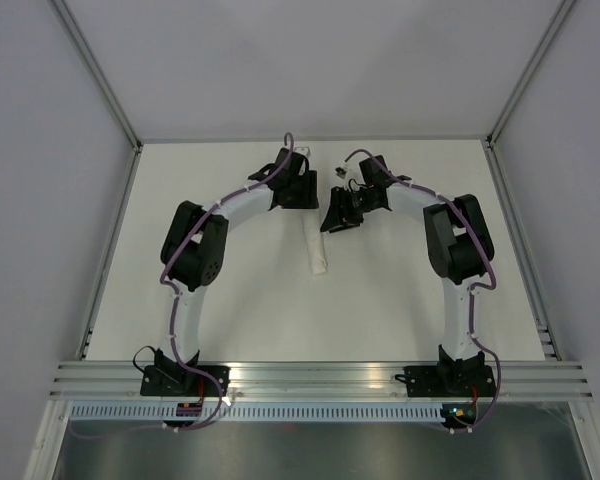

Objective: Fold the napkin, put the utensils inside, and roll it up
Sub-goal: Roll the napkin with the utensil

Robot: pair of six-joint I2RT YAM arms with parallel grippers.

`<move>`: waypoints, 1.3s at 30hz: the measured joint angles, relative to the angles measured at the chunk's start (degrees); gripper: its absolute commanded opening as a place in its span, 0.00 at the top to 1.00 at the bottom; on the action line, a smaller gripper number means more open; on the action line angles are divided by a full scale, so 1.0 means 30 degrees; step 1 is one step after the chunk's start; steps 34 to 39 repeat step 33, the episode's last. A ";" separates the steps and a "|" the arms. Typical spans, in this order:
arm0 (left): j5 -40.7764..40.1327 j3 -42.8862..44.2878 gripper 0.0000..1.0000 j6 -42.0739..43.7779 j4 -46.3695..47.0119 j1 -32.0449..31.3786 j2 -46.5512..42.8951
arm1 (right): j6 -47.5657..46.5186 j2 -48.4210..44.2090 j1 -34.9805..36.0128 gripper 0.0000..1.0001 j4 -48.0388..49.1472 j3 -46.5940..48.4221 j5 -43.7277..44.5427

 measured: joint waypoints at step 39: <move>0.2098 -1.3486 0.34 0.0386 0.0015 0.3242 -2.1303 | -0.7329 -1.4994 -1.0054 0.28 -0.4306 -0.5311 0.2586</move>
